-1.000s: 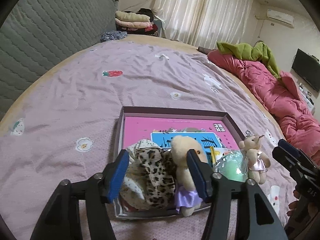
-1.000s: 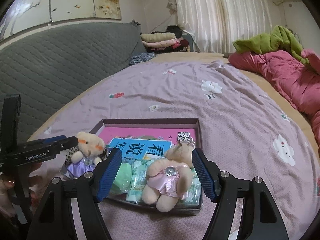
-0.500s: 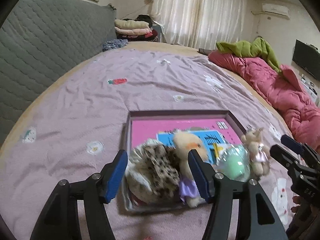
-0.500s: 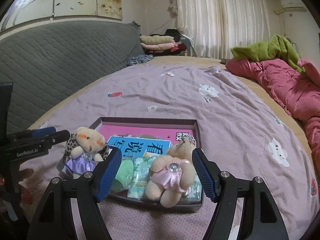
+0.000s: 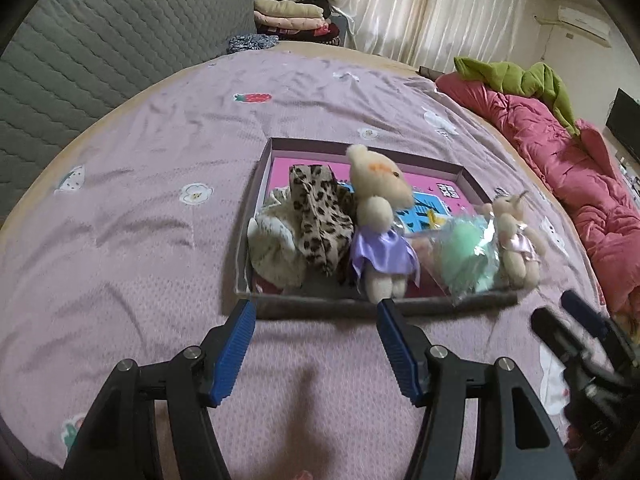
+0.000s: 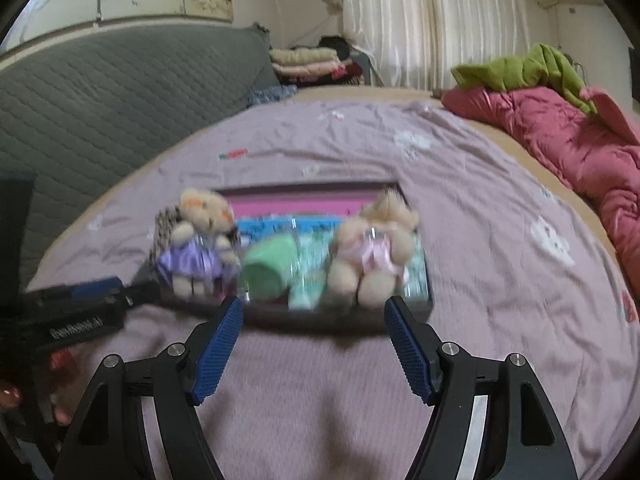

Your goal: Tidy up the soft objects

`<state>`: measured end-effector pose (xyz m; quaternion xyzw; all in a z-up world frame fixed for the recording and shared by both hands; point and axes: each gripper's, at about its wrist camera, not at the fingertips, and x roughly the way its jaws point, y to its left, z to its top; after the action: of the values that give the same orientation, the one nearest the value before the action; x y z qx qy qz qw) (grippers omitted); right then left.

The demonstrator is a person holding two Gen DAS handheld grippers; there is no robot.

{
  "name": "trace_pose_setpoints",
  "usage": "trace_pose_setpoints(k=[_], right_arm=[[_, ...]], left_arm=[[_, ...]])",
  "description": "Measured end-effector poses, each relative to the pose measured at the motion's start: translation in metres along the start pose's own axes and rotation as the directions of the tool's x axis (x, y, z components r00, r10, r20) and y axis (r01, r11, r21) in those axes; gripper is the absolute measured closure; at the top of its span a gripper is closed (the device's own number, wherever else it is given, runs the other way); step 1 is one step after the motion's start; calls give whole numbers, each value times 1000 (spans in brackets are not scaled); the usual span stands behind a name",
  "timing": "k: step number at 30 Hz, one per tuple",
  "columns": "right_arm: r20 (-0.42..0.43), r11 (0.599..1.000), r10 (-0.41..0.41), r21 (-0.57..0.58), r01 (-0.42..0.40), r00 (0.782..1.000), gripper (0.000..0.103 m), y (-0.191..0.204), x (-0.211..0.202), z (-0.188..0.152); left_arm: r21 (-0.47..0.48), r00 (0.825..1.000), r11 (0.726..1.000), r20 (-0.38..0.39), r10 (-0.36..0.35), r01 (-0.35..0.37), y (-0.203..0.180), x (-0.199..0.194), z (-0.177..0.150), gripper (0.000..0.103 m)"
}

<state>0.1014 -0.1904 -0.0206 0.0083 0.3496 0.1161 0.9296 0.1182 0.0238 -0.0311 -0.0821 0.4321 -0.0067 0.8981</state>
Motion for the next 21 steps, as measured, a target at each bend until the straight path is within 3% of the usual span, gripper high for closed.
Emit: trace_pose_setpoints(k=[6, 21], right_arm=[[-53, 1000, -16, -14, 15, 998, 29, 10, -4, -25], [-53, 999, -36, -31, 35, 998, 29, 18, -25, -39]], left_arm=[[20, 1000, 1000, -10, -11, 12, -12, -14, -19, 40], [45, 999, 999, -43, -9, 11, -21, -34, -46, 40]])
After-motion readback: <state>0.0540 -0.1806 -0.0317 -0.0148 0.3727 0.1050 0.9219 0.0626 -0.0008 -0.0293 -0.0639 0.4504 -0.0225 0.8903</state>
